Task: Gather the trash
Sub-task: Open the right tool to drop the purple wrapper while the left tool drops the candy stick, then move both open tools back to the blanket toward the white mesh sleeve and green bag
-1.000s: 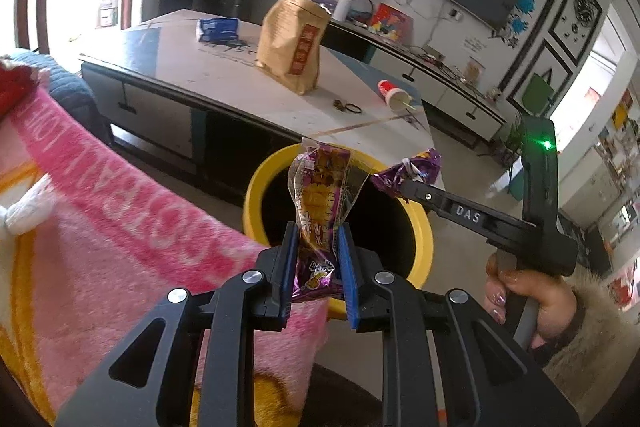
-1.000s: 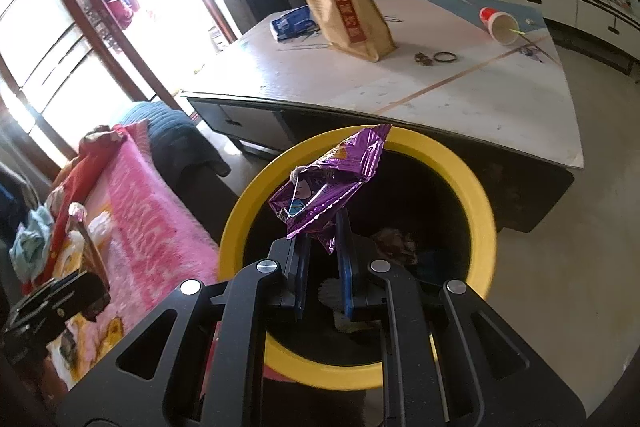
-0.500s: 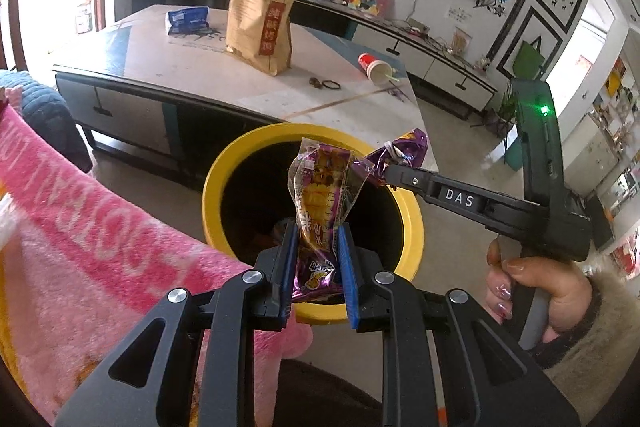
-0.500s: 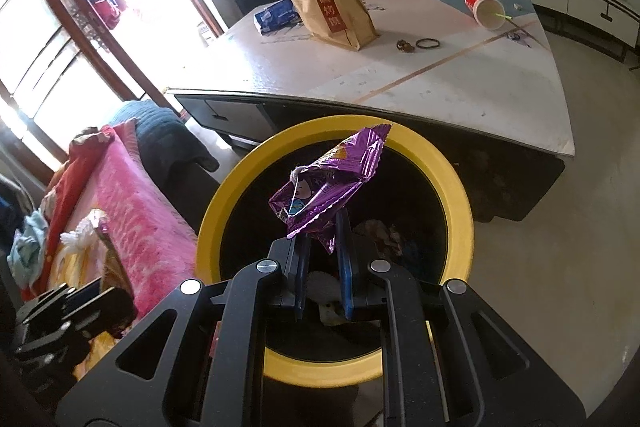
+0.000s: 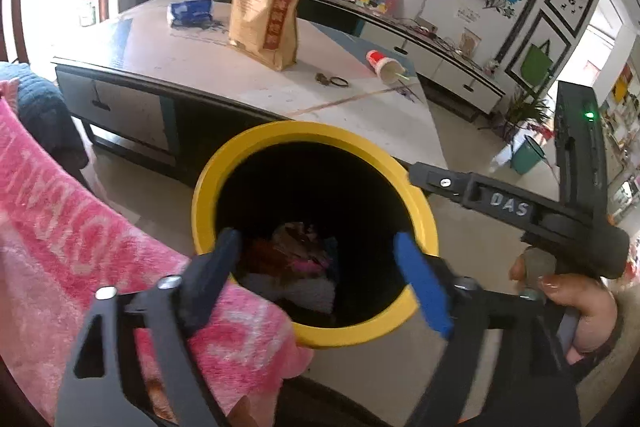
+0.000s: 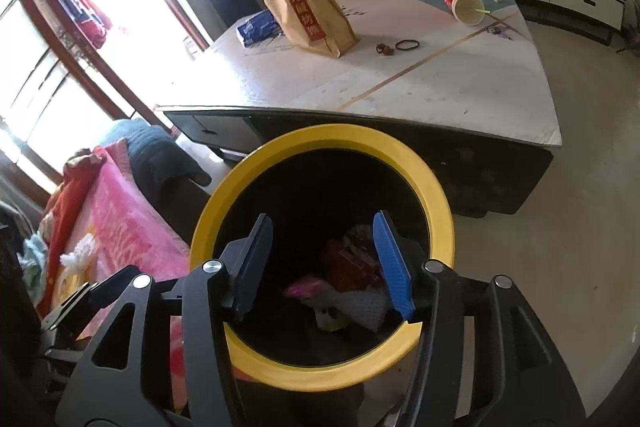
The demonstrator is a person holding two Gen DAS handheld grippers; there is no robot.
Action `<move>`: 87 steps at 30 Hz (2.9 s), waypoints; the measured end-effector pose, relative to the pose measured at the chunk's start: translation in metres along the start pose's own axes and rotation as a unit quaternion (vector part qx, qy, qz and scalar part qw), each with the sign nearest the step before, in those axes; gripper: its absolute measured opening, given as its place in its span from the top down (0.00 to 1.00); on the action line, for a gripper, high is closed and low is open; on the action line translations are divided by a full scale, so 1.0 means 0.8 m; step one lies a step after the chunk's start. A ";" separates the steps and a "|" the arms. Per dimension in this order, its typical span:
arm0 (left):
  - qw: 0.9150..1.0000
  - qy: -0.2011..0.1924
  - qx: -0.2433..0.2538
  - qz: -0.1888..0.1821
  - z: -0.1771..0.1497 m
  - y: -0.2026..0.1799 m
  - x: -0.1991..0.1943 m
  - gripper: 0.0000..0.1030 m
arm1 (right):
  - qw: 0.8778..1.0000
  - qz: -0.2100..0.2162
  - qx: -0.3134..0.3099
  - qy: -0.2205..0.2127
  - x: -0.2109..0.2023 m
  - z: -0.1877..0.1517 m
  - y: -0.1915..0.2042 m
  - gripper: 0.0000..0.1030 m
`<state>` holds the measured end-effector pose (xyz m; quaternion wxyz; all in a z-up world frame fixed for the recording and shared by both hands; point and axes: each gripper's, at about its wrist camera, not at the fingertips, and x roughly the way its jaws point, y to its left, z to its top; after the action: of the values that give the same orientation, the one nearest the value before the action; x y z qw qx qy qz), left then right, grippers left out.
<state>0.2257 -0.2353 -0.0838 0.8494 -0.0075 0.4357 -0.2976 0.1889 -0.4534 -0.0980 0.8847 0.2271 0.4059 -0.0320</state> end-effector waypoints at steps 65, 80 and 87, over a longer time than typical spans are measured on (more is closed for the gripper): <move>0.928 -0.147 -0.235 0.247 -0.175 0.279 -0.287 0.06 | 0.948 0.186 -0.257 0.033 0.065 -0.097 0.394 0.26; 0.934 -0.110 -0.267 0.208 -0.243 0.320 -0.307 0.07 | 0.950 0.179 -0.238 0.097 0.146 -0.099 0.444 0.34; 0.940 -0.106 -0.277 0.168 -0.265 0.320 -0.306 0.08 | 0.943 0.203 -0.247 0.093 0.136 -0.108 0.439 0.88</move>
<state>0.0872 0.1532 -0.1045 0.8930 -0.2002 0.4027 -0.0154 0.2858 -0.0885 -0.0950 0.8591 0.0814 0.4264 0.2711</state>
